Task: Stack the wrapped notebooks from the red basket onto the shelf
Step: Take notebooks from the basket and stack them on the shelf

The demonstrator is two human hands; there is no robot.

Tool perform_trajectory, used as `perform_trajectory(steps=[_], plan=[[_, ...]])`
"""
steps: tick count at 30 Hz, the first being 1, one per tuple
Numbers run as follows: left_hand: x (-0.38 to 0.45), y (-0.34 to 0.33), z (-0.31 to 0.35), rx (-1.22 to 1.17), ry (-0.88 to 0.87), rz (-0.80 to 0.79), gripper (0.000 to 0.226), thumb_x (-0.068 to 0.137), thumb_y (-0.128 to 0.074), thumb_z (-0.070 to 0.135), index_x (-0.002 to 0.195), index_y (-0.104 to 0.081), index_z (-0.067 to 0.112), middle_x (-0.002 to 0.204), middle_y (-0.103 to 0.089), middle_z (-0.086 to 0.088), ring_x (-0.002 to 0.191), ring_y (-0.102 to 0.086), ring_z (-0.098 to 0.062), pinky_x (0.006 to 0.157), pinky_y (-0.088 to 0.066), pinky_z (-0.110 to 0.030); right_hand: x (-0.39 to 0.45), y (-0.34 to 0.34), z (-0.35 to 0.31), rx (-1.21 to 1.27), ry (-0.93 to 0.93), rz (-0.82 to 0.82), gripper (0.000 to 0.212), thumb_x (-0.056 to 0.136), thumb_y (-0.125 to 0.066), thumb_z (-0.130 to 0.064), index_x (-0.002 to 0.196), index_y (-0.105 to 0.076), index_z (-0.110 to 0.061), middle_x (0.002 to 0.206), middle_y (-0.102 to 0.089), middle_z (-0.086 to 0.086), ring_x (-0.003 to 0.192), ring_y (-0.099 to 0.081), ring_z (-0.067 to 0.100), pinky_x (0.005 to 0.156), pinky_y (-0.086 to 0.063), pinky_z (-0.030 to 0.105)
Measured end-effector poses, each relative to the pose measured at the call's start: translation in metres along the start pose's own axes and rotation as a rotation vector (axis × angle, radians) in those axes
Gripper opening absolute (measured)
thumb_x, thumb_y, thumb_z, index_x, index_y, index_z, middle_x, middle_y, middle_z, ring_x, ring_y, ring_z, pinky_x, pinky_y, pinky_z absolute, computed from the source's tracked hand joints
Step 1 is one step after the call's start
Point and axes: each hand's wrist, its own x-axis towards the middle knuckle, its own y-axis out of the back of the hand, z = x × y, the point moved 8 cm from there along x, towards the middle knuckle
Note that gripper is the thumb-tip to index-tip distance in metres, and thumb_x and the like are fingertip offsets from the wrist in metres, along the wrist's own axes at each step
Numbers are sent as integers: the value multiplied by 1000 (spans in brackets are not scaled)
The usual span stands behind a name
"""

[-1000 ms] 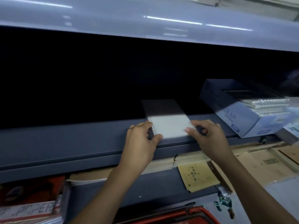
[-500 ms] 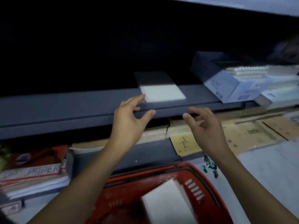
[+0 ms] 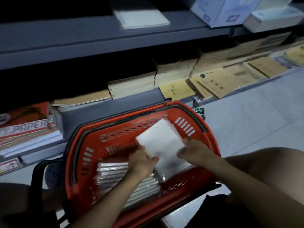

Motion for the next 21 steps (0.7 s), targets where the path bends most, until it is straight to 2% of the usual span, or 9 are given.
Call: perform_trajectory(steps=[2,4,7,10,13,15,16,19,21], plan=[[-3,-8,6,218,-27,15,61,84,-65,52,124,-54,8,116,-72,-7,117,-61,-25,105,-37,-34,-1,-6,9,1,-34,46,30,80,-65,-31,103,-55,-15,110,-68,8,108,-64,29,79,-39,22],[-4,-12,12,364,-14,22,67,85,-57,59,132,-46,11,122,-69,-8,122,-51,-29,105,-33,-39,-2,-6,13,-17,-45,126,27,78,-65,-28,97,-52,-14,108,-68,11,103,-64,31,82,-45,26],[-2,-17,7,400,81,-36,72,85,-52,56,142,-31,19,130,-63,-9,126,-44,-32,105,-29,-42,-5,-7,11,-11,-19,175,28,79,-69,-31,92,-50,-15,104,-62,9,98,-61,29,81,-46,28],[-1,-20,-1,120,176,-120,78,84,-56,47,151,-20,26,140,-57,-5,136,-41,-28,112,-24,-38,-7,-4,15,136,-29,209,28,83,-74,-31,74,-52,-17,75,-57,-2,74,-56,19,64,-35,23],[-1,-19,-7,-179,214,-81,65,75,-58,35,136,-37,31,125,-65,-3,123,-53,-27,111,-32,-38,-4,-4,18,263,-25,232,45,87,-74,-30,59,-40,-21,57,-42,-8,55,-44,9,50,-31,21],[2,-19,-12,-406,194,-20,56,61,-55,32,118,-51,29,111,-74,1,108,-66,-21,106,-44,-42,-5,0,17,365,-13,224,44,88,-73,-27,62,-40,-18,60,-42,-4,59,-42,14,54,-34,23],[0,-17,-11,-542,175,9,50,63,-56,26,113,-57,25,105,-76,4,101,-70,-18,102,-50,-43,-8,4,15,426,-12,213,41,88,-73,-24,65,-41,-15,63,-43,0,63,-42,16,56,-35,26],[-18,1,7,-925,99,54,40,84,-53,-12,107,-68,17,96,-78,6,82,-72,-5,79,-58,-22,-23,24,12,724,-8,234,27,90,-72,-18,74,-55,-5,77,-54,11,70,-52,22,52,-46,21],[-28,11,21,-1068,46,-2,40,90,-55,-12,113,-70,17,97,-78,10,78,-71,0,67,-56,-17,-40,36,11,1023,-29,231,18,92,-71,-18,91,-68,0,95,-66,17,63,-63,21,48,-52,25]])
